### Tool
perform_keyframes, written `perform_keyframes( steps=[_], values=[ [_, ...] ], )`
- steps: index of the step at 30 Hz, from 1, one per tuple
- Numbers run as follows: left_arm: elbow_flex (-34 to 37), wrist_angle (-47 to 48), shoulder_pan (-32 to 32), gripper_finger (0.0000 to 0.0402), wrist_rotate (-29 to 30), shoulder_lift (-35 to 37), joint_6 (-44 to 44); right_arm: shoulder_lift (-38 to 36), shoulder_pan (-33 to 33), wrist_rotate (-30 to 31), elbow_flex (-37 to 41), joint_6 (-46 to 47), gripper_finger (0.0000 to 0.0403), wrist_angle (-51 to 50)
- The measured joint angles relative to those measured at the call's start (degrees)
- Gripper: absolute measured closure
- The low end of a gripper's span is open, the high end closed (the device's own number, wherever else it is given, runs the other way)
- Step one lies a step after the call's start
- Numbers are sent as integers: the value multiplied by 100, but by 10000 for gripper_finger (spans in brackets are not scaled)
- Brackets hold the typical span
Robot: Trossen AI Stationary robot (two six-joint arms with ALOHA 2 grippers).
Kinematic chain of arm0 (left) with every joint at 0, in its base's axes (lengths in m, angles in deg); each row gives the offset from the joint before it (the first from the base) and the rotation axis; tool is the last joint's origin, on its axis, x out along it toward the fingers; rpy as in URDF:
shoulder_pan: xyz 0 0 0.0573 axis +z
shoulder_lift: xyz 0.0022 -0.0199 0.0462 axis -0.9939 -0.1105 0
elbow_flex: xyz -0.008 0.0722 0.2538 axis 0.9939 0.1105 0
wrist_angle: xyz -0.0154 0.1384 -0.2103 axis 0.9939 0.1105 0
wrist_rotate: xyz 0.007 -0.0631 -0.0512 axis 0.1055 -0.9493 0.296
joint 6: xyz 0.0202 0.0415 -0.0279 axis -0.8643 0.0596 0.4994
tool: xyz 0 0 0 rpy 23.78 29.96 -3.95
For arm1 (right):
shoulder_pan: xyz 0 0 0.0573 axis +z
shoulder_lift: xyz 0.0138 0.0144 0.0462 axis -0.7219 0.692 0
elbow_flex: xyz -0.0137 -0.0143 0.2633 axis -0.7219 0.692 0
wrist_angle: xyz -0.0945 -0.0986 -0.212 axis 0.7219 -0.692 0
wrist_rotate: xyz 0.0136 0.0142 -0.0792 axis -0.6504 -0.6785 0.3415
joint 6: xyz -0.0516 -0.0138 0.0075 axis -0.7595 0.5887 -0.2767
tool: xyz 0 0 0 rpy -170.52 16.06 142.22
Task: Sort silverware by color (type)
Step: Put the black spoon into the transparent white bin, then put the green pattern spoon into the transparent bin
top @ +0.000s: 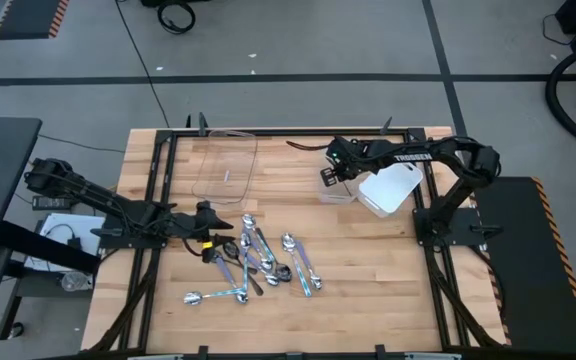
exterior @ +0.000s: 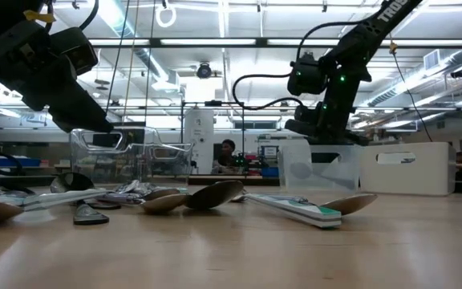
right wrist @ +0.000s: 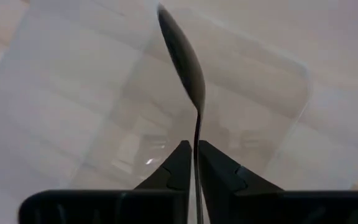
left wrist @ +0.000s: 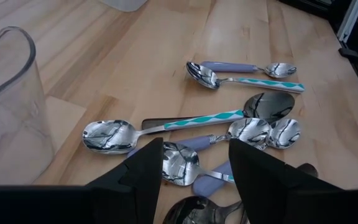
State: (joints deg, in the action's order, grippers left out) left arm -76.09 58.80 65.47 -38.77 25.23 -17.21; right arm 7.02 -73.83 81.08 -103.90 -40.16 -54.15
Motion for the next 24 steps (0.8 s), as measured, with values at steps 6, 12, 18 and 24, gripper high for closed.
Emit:
perform_keyframes(
  steps=[6, 12, 18, 24],
  values=[
    [0, 32, -8, 199, 0, 0, -13, 0, 22, -155, -46, -312, 312, 39],
    [-82, 253, -5, 162, -78, 4, 131, -4, 83, -340, -414, -625, 262, -175],
    [-744, 1745, -6, 176, -141, -12, 511, -11, 409, 245, -864, -1017, 245, -489],
    [-1165, 2081, -7, 190, -236, -390, 765, -30, 795, 829, -1046, -1600, 247, -459]
  ],
)
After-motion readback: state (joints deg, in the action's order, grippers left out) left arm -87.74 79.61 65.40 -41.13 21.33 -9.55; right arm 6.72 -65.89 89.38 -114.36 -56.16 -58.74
